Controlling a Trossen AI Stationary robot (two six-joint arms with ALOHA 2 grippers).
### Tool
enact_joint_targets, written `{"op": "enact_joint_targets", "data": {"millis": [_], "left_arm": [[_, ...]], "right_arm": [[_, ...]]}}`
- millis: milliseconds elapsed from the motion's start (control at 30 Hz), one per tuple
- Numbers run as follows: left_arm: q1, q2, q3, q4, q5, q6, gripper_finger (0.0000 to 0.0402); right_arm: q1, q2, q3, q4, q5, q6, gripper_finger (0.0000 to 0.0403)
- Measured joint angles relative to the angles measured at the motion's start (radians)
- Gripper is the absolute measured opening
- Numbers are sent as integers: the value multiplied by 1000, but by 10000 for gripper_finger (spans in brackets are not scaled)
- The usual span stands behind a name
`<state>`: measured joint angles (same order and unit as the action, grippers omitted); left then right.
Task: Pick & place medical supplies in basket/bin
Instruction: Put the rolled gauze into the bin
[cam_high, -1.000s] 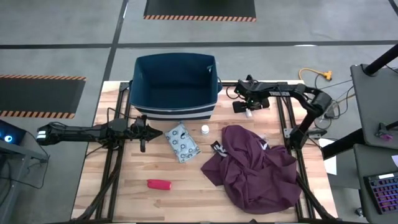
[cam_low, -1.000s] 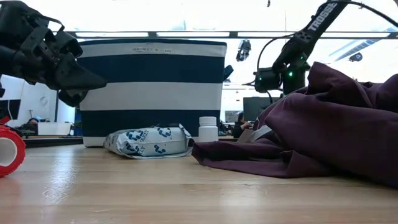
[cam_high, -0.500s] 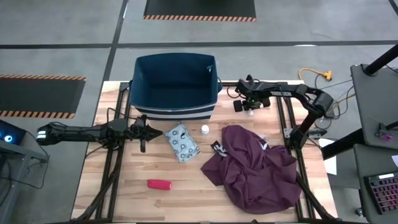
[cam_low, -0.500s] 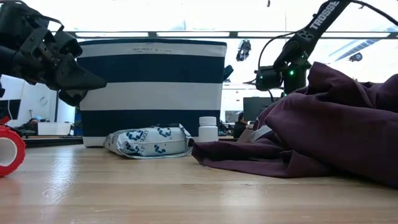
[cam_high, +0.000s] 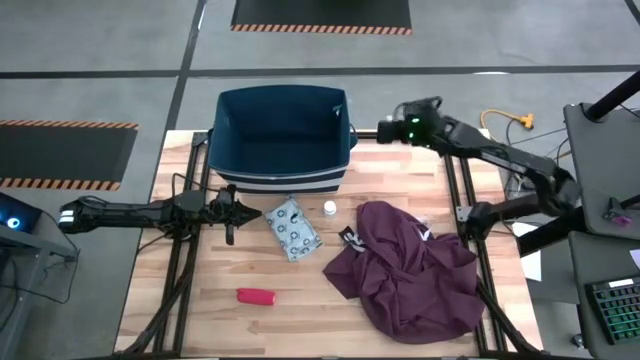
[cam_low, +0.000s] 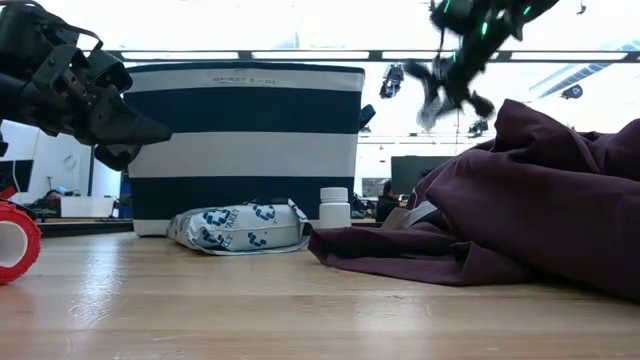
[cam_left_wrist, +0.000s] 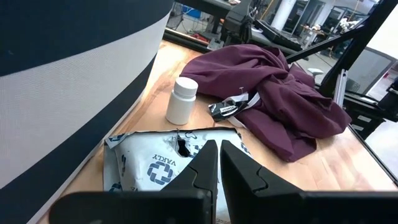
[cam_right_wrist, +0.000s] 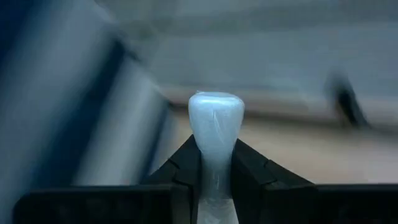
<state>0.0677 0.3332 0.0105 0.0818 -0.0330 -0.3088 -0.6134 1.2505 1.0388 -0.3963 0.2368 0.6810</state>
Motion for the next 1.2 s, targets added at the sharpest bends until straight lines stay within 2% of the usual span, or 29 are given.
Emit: {"op": "enact_joint_targets", "data": {"millis": [133,333,533,767,1033,1133,1200], "left_arm": [[0,0,1,0,0,0,1],[0,0,0,0,0,0,1],[0,0,1,0,0,0,1],[0,3,0,-1,0,0,1],[0,5,1,-4,0,0,1],[0,5,1,-3,0,0,1],[0,5,1,-3,0,0,1]], "right_arm": [[57,-84,10,229,-26,-179,55],[128,-113,23,381,-177,-358,56],[193,-41,20,407,-246,-401,56],[256,90,42,608,-285,-496,56],[267,270,183,607,-298,-533,67],[265,326,255,525,-297,-535,93],[262,356,319,405,-297,-530,115]]}}
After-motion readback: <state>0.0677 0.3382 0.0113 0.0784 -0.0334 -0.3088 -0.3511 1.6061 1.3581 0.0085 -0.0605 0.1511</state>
